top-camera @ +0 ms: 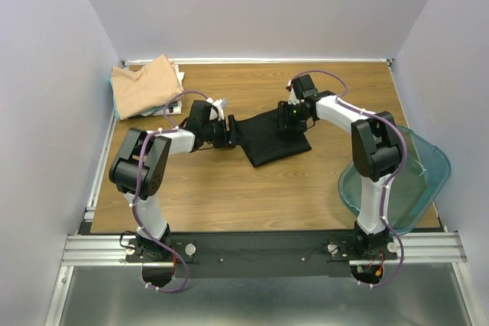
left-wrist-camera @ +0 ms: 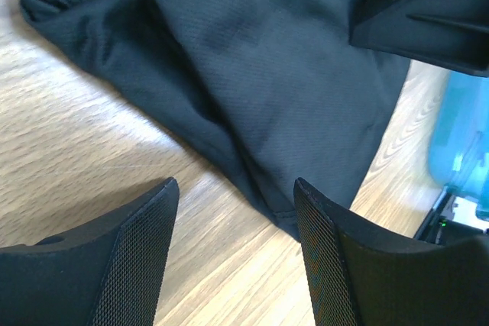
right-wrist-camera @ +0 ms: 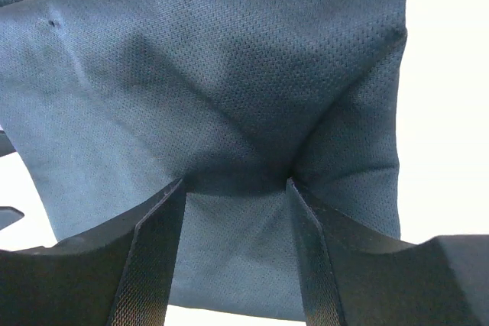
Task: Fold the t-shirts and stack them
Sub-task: Neatly place the folded tshirt to the corner
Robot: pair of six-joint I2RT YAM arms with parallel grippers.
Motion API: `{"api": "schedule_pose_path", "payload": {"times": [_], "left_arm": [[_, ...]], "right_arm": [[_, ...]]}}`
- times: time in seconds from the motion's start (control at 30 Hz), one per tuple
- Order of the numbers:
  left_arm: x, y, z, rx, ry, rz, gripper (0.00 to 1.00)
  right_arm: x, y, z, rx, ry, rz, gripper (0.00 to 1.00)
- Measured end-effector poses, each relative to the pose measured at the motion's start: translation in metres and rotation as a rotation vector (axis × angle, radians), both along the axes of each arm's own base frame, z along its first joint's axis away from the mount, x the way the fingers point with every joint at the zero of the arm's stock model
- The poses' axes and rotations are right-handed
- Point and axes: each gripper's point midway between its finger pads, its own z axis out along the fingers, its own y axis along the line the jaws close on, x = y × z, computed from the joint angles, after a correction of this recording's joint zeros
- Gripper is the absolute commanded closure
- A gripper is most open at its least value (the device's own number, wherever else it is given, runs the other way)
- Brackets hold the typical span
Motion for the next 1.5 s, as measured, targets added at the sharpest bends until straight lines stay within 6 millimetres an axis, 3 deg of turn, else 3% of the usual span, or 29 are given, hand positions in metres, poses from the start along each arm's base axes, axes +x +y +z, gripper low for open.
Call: {"api": "schedule_pose_path", "payload": {"times": [0.77, 1.17, 1.27, 1.4, 1.5], "left_arm": [[0.009, -0.015, 0.001, -0.191, -0.047, 0.074, 0.26], [0.012, -0.038, 0.001, -0.213, -0.062, 0.054, 0.29], [0.013, -0.042, 0.0, -0.208, -0.06, 0.052, 0.39], [0.014, -0.041, -0.009, -0.169, -0.04, 0.068, 0.74], [0.016, -0.037, -0.018, -0.118, -0.015, 0.087, 0.93]], "right_arm": [[-0.002, 0.005, 0.0, 0.035, -0.024, 0.006, 0.38], [-0.007, 0.014, 0.0, 0.057, -0.021, 0.031, 0.39], [-0.009, 0.017, 0.0, 0.061, -0.02, 0.039, 0.39], [-0.01, 0.02, 0.0, 0.066, -0.019, 0.045, 0.39], [-0.012, 0.021, 0.0, 0.075, -0.02, 0.043, 0.39]]}}
